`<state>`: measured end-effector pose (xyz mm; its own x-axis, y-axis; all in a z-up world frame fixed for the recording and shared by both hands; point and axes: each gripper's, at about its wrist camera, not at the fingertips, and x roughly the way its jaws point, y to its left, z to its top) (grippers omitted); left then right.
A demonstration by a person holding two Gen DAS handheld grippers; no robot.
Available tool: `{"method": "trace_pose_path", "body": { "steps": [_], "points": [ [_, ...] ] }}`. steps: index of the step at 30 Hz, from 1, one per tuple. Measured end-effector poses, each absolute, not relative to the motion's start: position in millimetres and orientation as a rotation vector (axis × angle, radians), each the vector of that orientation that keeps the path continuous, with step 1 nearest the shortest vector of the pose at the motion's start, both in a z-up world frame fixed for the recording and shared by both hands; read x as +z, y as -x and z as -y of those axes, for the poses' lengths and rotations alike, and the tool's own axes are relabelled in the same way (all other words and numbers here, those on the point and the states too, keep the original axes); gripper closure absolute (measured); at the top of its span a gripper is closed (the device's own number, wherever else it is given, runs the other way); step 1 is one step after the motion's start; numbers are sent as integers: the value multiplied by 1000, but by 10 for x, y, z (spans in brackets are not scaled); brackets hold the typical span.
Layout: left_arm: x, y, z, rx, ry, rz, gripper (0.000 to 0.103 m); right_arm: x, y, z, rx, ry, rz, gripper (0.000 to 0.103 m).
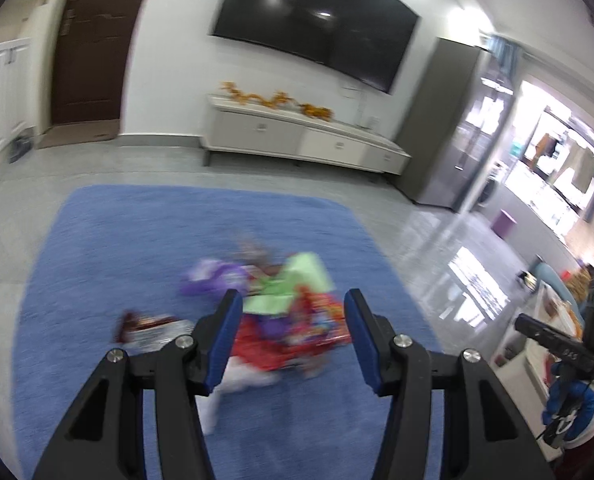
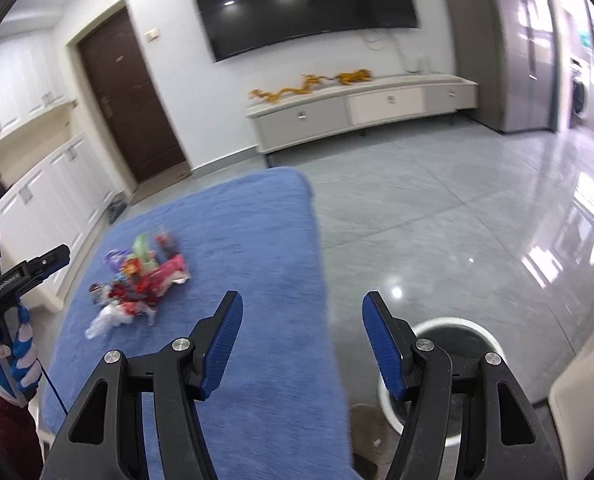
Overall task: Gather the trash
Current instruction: 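Return both open tools from the bin to the wrapper pile, then grasp the clear plastic bag with the left tool while the right tool grasps the red chip bag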
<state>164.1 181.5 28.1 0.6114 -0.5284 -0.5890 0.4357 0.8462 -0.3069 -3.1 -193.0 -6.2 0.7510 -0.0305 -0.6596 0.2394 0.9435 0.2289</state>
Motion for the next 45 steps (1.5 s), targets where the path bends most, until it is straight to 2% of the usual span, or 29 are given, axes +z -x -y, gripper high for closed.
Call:
{"method": "trace_pose_path", "body": {
  "steps": [8,14,16,26,30,31,33,35,37,41,45],
  "points": [
    [-36,-1764,-2389,-434,212,-770,52,-25,-641,1207,55,-200,-746,41],
    [-367,-1794,-2315,-468,194,-844,52,-152,-1163,658,194,-150,-782,38],
    [-496,-1831,-2262,-485,205,-876,52,-197,-1304,486,226,-133,-792,32],
    [-928,-1933,-1975,-517,195,-995,52,-533,-1730,-59,262,-45,-875,32],
    [-1013,-1873,-1869,-524,159,-1003,53,-617,-1692,-39,282,-52,-893,58],
    [-1016,-1858,-1852,-522,153,-999,54,-629,-1635,-29,286,-57,-888,71],
    [-1013,-1817,-1835,-532,159,-998,64,-607,-1568,6,272,-45,-875,87],
    [-1005,-1800,-1824,-534,171,-994,76,-581,-1507,75,278,-61,-862,90],
    [-992,-1748,-1833,-531,181,-987,83,-531,-1452,135,281,-71,-849,93],
    [-930,-1605,-1894,-519,199,-966,89,-463,-1330,222,288,-86,-825,96],
    [-790,-1465,-1964,-503,208,-929,91,-372,-1218,243,312,-99,-795,98]
  ]
}}
